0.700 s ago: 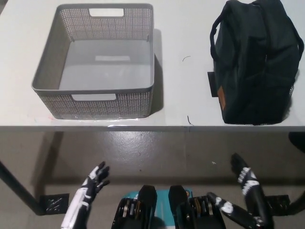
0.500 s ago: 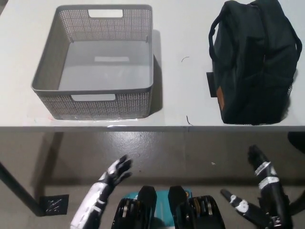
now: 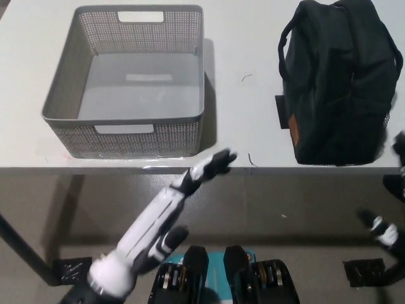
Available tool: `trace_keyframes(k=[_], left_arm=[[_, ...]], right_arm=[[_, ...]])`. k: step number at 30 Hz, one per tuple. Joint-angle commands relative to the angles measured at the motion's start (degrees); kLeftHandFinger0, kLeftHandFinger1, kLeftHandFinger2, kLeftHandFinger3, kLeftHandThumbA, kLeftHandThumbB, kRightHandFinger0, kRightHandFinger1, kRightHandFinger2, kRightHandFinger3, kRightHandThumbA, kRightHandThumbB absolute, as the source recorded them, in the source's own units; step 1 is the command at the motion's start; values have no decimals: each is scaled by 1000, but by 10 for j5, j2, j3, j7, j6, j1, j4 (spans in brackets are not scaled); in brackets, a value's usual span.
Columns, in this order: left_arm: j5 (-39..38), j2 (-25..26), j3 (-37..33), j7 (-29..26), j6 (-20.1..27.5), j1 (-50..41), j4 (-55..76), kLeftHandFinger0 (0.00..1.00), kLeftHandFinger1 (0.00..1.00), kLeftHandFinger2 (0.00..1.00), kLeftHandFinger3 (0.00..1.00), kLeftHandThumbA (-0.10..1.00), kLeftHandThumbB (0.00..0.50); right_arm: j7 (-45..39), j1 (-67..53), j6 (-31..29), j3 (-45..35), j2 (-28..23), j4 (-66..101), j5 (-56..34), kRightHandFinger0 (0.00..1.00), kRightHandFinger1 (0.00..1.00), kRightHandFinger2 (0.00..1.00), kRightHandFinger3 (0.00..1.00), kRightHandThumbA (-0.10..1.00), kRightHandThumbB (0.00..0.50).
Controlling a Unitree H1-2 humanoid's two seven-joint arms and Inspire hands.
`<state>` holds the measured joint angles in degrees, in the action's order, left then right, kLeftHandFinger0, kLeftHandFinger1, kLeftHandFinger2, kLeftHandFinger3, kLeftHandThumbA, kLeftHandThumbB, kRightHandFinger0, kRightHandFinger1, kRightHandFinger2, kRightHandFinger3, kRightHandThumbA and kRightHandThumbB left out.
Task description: Use both hands to pick up a lunch bag on the right hand side and place it into a container on the left hand side
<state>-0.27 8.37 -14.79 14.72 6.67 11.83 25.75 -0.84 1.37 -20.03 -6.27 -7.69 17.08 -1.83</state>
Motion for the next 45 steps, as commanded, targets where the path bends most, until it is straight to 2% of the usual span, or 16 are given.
trace_keyframes(k=[1,4,6,9,12,15,19,24,27,29,31,34,38,40,41,45], left_arm=[[15,-31,9,-11,-50,78,-33,1000,1000,1000,1000,1000,389],[-5,-52,18,-13,-110,129,-69,1000,1000,1000,1000,1000,405],[-35,-69,29,-12,-148,166,-104,1000,1000,1000,1000,1000,392],[-33,-98,40,-22,-156,210,-163,1000,1000,1000,1000,1000,373],[-52,-139,71,-41,-208,278,-238,1000,1000,1000,1000,1000,419],[-53,-168,95,-61,-192,321,-303,1000,1000,1000,1000,1000,397],[-31,-199,123,-105,-173,383,-395,1000,1000,1000,1000,1000,437],[-24,-219,153,-151,-122,443,-499,1000,1000,1000,1000,1000,438],[-10,-228,161,-181,-95,464,-538,1000,1000,1000,1000,1000,462],[-7,-236,169,-205,-102,475,-556,1000,1000,1000,1000,1000,489],[-13,-243,178,-219,-89,484,-582,1000,1000,1000,1000,1000,453],[-21,-248,189,-228,-86,486,-595,1000,1000,1000,1000,1000,445],[-22,-242,195,-230,-69,485,-614,1000,1000,1000,1000,1000,442],[-6,-233,189,-243,-58,487,-624,1000,1000,1000,1000,1000,402],[-3,-229,188,-244,-65,487,-623,1000,1000,1000,1000,1000,410],[-7,-218,184,-239,-62,497,-639,1000,1000,1000,1000,1000,383]], right_arm=[[14,44,29,-33,-24,2,-45,1000,1000,1000,1000,1000,465],[14,66,50,-50,-32,-17,-60,1000,1000,1000,1000,1000,469],[9,86,56,-60,-43,-40,-82,1000,1000,1000,1000,1000,443],[3,109,59,-72,-57,-72,-101,1000,1000,1000,1000,1000,399],[7,155,65,-88,-73,-125,-114,1000,1000,1000,1000,1000,388],[11,187,62,-95,-81,-164,-105,1000,1000,1000,1000,1000,343],[5,230,52,-100,-91,-220,-108,1000,1000,1000,1000,1000,297],[-10,271,42,-100,-99,-274,-123,1000,1000,1000,1000,1000,324],[-8,286,46,-98,-97,-290,-124,1000,1000,1000,1000,1000,353],[-7,292,49,-96,-94,-294,-126,1000,1000,1000,1000,1000,380],[-6,300,50,-95,-91,-305,-127,1000,1000,1000,1000,1000,417],[-11,306,42,-91,-89,-319,-129,1000,1000,1000,1000,1000,412],[-16,306,42,-89,-87,-319,-133,1000,1000,1000,1000,1000,363],[-21,305,42,-87,-87,-319,-134,1000,1000,1000,1000,1000,341],[-21,305,40,-86,-87,-321,-133,1000,1000,1000,1000,1000,331],[-28,309,32,-87,-87,-337,-140,1000,1000,1000,1000,1000,318]])
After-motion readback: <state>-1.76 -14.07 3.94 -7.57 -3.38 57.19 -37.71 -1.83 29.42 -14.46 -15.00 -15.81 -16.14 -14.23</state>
